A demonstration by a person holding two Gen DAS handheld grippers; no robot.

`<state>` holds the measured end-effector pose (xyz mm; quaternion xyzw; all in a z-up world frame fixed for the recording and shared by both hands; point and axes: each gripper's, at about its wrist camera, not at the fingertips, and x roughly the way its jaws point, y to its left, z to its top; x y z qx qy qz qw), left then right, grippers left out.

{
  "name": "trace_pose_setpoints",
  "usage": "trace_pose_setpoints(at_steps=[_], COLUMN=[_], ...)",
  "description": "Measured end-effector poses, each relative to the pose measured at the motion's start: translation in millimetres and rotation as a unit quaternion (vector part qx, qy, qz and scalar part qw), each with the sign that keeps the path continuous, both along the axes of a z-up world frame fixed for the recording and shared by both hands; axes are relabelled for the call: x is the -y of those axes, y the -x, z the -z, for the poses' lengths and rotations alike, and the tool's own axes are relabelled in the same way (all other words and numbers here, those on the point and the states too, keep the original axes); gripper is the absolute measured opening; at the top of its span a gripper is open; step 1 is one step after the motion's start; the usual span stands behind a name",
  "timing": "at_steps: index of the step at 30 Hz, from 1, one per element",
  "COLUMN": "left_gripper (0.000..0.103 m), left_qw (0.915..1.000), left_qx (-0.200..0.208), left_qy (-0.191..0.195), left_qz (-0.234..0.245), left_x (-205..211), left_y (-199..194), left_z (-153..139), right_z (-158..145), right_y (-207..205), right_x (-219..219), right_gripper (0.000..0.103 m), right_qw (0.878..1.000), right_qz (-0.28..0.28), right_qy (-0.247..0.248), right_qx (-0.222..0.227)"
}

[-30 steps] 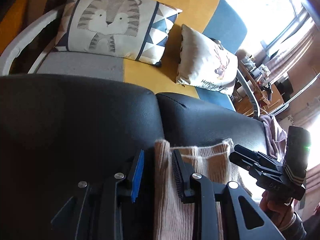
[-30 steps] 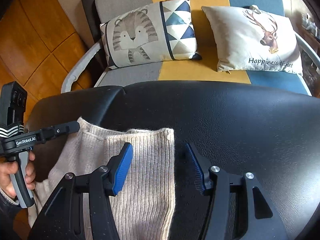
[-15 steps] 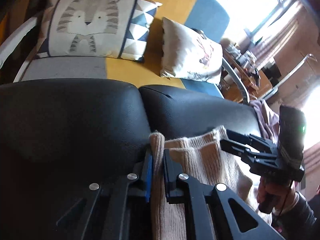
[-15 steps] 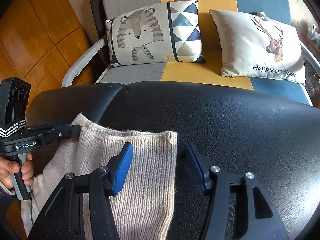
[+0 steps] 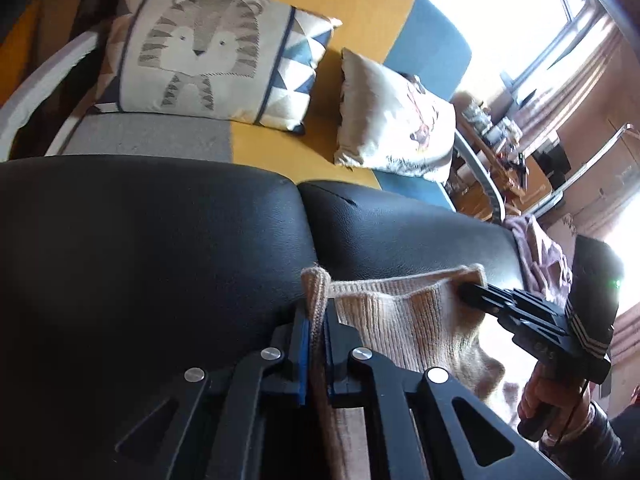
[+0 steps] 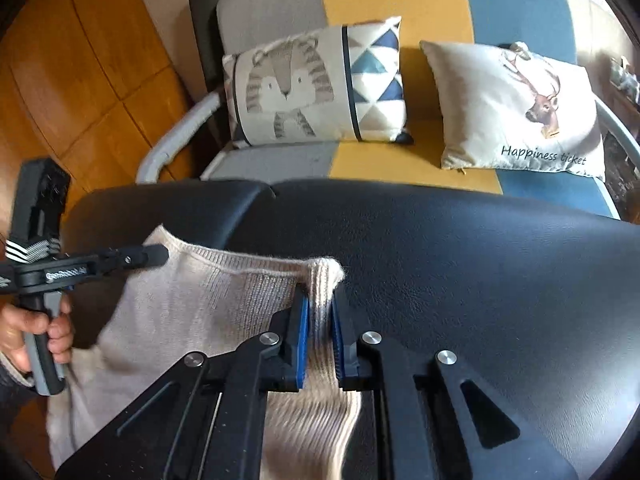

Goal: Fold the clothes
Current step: 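Grasp the turtleneck collar with both grippers side by side, then fold the held collar over the body toward the hem with both grippers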

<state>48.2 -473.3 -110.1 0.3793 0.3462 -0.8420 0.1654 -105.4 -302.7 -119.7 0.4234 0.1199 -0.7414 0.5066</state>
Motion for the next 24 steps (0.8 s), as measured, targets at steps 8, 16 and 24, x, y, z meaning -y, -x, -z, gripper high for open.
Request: trace_pose_setpoints(at_steps=[8,16,24], left_gripper=[0.005,0.005,0.005], left_qw=[0.9982,0.9943,0.994], left_qx=[-0.046,-0.076,-0.045], left_qy=[0.038,0.068,0.074], left_qz=[0.005,0.031,0.066], left_x=[-32.2,-89.8,-147.3], left_y=[-34.6,-83.5,-120.4], left_z=[-58.8,-106.3,-85.1], right_z=[-63.0,-96.1,-71.1], right_y=[-41.9,-95.7,-144.5], right_x=[-32.8,-86.6,-130.1], right_gripper=[0.011,0.011,0.011], right_qw=[0.998,0.996,0.997], right_qz=[-0.011,-0.023,-0.03], right_qy=[0.048,0.065,0.045], right_qx=[-0.033,-0.059,-0.053])
